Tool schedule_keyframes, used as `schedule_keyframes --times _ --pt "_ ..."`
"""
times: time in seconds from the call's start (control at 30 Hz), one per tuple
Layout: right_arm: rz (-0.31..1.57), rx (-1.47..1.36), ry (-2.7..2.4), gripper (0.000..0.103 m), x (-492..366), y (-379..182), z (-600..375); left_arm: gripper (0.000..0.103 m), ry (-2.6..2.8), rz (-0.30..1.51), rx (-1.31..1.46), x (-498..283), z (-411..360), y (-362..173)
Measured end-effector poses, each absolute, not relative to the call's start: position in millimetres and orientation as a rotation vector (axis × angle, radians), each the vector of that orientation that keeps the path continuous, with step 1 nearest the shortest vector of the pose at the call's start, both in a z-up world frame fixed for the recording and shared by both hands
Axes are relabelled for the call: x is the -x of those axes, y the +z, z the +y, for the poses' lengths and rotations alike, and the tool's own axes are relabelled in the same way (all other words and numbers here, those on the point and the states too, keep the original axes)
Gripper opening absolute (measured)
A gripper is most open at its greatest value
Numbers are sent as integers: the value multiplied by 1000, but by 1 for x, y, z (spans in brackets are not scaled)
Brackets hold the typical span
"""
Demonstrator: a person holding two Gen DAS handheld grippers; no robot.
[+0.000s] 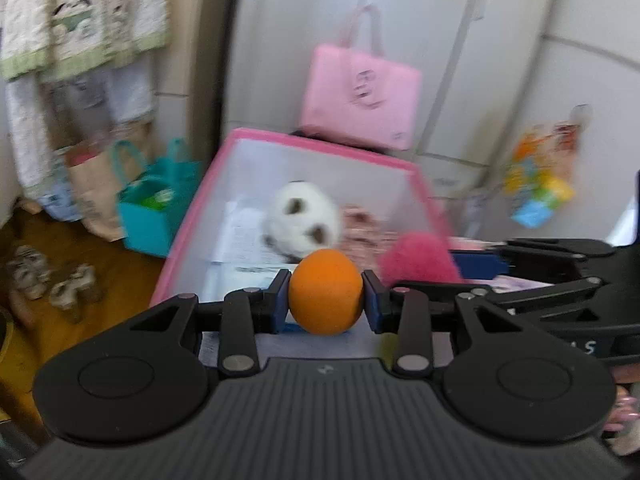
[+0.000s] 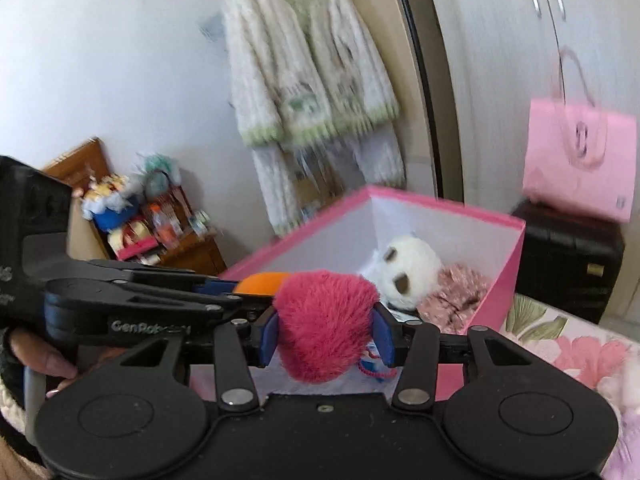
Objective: Organize soft objects
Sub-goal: 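Carry the orange ball and pink pompom with both grippers over the pink box, then open both grippers to drop the ball and pompom into the box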
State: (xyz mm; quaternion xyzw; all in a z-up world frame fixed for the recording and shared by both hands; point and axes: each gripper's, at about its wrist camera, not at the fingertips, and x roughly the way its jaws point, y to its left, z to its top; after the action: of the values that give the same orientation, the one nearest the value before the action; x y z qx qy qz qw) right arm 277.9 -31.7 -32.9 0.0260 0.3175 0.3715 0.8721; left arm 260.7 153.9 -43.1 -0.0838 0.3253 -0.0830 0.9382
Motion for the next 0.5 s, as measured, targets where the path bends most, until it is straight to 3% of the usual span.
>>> schedule_keyframes --times 0.37,0.5 --pt "713 169 738 56 -331 -55 1 38 -123 782 189 -319 160 -51" --pt "697 207 741 70 -328 -54 2 47 -110 762 199 -316 158 -47"
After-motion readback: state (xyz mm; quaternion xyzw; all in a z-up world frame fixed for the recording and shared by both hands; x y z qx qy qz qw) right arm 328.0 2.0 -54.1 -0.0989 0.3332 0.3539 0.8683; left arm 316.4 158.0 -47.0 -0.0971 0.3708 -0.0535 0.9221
